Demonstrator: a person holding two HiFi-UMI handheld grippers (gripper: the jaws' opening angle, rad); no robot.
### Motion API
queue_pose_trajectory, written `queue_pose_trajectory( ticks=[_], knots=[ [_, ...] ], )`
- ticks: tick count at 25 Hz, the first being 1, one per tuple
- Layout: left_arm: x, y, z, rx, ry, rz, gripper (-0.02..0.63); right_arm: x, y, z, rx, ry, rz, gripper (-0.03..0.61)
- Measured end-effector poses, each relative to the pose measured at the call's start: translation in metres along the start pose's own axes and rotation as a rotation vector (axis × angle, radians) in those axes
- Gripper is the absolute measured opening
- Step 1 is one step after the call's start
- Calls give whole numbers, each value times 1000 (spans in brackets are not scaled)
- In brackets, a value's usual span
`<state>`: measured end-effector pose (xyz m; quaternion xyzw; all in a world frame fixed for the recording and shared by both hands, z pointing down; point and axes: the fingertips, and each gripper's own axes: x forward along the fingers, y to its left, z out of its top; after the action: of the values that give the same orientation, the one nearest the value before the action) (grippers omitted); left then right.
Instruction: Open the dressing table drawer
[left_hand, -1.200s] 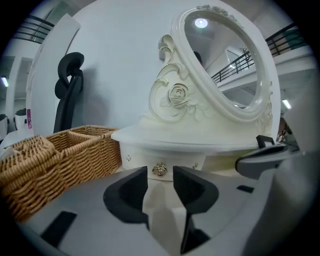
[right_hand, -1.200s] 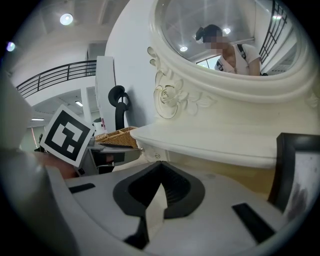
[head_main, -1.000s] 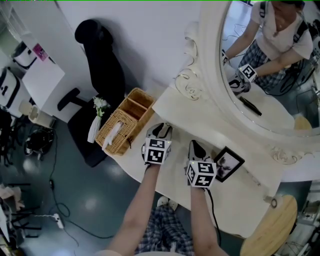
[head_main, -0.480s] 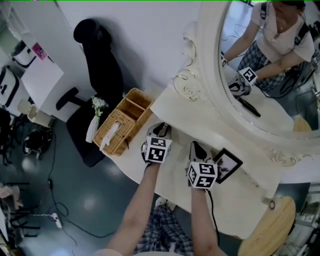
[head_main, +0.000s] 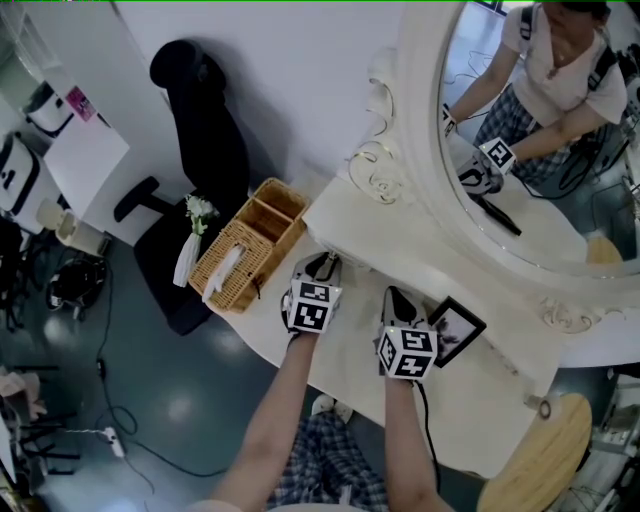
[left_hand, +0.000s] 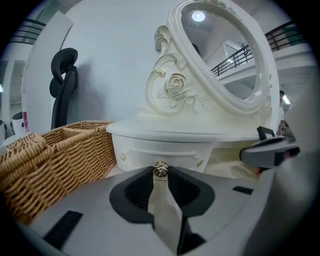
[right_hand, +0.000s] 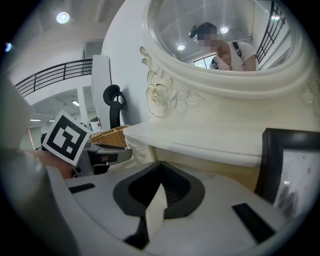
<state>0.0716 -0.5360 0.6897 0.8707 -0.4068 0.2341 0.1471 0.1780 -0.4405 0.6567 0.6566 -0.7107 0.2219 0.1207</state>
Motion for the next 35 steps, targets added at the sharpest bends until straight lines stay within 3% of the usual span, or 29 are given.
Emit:
queue_pose_trajectory(
  ticks=[35],
  knots=[
    [-53,6,-35,-8,25,-8,110,-21,22,0,3,-22,-8,12]
  ],
)
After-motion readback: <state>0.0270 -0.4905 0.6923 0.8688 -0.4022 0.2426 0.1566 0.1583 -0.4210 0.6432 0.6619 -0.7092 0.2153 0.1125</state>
